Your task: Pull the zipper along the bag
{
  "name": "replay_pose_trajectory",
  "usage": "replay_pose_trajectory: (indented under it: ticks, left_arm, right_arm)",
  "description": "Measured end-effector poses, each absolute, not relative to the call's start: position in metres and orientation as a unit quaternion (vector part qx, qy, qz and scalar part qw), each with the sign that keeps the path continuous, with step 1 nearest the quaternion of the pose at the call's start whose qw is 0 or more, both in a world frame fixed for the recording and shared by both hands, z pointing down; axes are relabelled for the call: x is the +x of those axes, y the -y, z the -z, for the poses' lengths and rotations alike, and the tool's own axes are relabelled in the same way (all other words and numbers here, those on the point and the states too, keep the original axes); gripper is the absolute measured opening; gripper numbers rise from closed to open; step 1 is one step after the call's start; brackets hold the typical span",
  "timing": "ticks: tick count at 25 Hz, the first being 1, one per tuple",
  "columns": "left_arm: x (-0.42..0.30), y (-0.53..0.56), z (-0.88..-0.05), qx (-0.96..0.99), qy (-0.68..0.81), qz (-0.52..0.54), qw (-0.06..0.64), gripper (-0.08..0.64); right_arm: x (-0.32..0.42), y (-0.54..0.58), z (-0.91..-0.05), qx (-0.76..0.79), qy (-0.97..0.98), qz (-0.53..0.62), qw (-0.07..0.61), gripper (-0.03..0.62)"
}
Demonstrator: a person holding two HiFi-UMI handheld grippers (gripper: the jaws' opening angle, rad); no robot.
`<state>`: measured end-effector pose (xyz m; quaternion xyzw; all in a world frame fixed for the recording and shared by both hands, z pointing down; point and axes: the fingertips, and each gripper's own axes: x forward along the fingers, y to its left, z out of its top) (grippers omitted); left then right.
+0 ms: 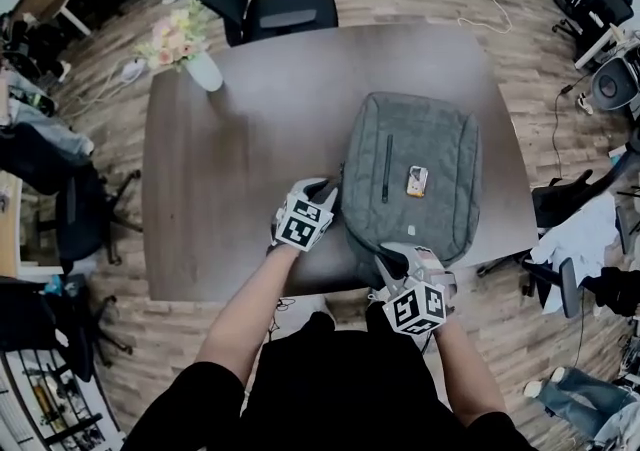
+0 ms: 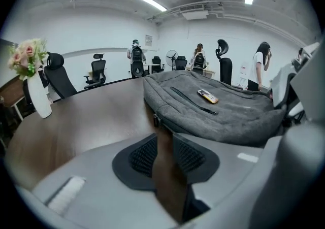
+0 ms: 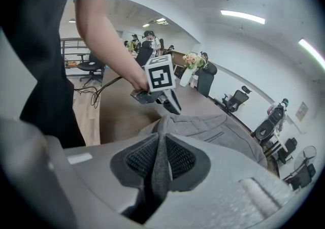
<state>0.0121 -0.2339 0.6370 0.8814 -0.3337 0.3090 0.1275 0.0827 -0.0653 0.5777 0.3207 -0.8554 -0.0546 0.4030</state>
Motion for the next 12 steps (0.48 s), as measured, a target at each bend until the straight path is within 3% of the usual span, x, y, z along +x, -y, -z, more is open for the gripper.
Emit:
replay_pose_trajectory:
  ticks: [2, 4, 7, 9, 12]
  left_arm:
    - [0.004, 0.229, -0.635, 0.883, 0.337, -0.299, 0.132, 0.204]
    - [-0.003, 0.218, -0.625, 0.887, 0.343, -0.273, 0.147, 0.261]
    - [-0.009, 0.2, -0.598, 0.895, 0.356, -0.218, 0.155, 0.261]
    - [-0.015, 0.19, -0.574, 0.899, 0.367, -0.176, 0.16, 0.236]
    - [-0.021, 0.179, -0.533, 0.902, 0.383, -0.12, 0.157, 0.169]
  right_arm:
    - [0.08, 0.087, -0.58, 0.339, 0.851, 0.046, 0.399, 0.062]
    - [0.076, 0.107, -0.582, 0.351, 0.852, 0.028, 0.388, 0.088]
    - [0.067, 0.126, -0.57, 0.357, 0.867, 0.003, 0.347, 0.128]
    - [0.06, 0.131, -0.55, 0.358, 0.883, -0.009, 0.302, 0.173]
    - [0.056, 0.135, -0.508, 0.366, 0.9, -0.006, 0.234, 0.178]
